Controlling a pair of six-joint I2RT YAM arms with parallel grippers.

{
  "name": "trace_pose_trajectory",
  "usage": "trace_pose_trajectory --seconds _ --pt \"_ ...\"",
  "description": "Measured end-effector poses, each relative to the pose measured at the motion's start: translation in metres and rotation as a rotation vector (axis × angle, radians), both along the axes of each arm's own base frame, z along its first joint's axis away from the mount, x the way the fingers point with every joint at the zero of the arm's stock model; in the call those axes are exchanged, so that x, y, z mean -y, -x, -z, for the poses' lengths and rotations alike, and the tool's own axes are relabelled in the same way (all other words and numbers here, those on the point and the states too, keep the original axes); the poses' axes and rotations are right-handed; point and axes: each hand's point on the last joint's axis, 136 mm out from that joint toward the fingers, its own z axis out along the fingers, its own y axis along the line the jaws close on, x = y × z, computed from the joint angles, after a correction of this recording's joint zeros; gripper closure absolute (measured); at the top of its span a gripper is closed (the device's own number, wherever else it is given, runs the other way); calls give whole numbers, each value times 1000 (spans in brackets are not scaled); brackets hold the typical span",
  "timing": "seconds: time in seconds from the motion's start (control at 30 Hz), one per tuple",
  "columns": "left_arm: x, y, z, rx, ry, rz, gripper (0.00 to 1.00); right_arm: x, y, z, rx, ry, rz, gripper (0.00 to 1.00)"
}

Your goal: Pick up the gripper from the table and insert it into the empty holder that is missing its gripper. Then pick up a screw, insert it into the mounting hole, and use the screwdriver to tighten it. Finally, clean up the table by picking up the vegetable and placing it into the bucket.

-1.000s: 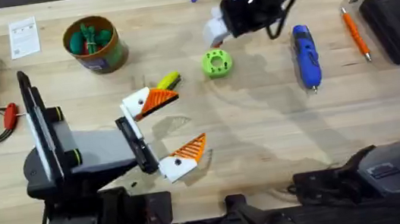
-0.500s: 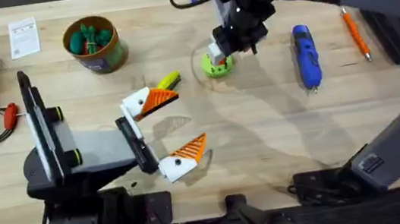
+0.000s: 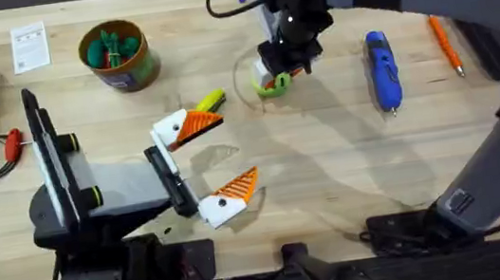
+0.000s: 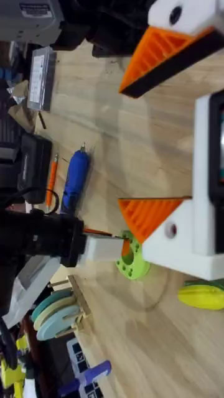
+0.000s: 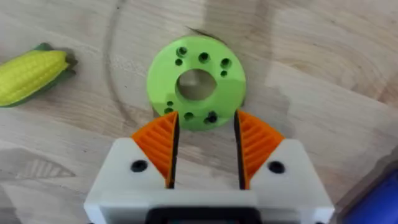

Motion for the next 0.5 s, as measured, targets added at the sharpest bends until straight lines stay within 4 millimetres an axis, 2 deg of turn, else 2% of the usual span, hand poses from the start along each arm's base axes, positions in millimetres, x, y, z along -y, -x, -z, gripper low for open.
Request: trace_pose_trajectory --seconds 0.37,0.5 --pt "0 0 0 0 0 0 15 0 -1 7 -13 3 1 580" --pt "0 0 0 0 0 0 15 1 -1 7 -12 3 4 647"
